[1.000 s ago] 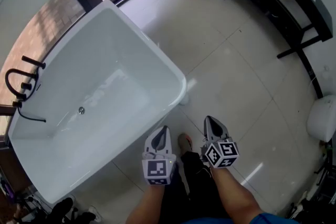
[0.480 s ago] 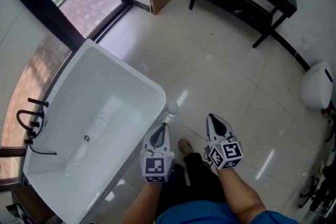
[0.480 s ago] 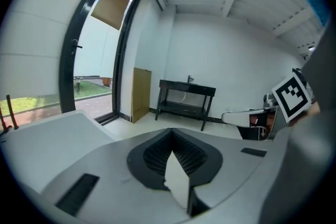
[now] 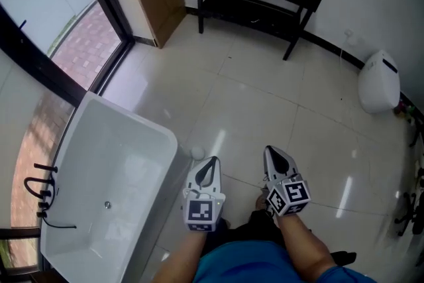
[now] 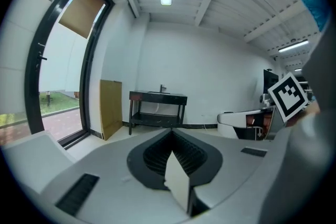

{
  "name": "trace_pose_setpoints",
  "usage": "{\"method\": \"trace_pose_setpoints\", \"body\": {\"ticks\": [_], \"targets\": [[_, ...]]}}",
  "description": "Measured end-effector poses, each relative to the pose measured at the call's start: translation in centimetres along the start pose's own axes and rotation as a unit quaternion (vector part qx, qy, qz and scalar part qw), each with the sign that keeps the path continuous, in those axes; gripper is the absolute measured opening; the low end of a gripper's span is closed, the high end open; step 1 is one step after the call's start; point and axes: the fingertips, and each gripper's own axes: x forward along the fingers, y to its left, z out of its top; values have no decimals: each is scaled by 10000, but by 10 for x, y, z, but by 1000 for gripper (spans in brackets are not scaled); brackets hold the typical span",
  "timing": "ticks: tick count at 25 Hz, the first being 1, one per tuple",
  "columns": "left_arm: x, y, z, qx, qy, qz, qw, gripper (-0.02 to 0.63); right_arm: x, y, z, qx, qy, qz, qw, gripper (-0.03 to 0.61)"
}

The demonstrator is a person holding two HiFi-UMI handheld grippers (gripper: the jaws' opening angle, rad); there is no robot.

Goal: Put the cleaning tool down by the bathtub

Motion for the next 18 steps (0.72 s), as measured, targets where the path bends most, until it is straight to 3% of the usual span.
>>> {"method": "trace_pose_setpoints", "body": {"ticks": [4, 7, 14, 18], "targets": [[30, -72, 17, -13, 19, -59, 10000, -2, -41, -64, 31, -8, -69, -3, 10000, -9], [54, -141, 44, 44, -130, -345, 9993, -2, -78, -117, 64, -15, -346, -54, 9994, -9], [96, -268, 78, 252, -454, -774, 9956, -2, -154, -239, 97, 157, -724, -529, 9958, -9], [98, -310, 85, 448, -513, -895, 9937, -2, -189, -267, 100, 242, -754, -645, 9948, -9]]}}
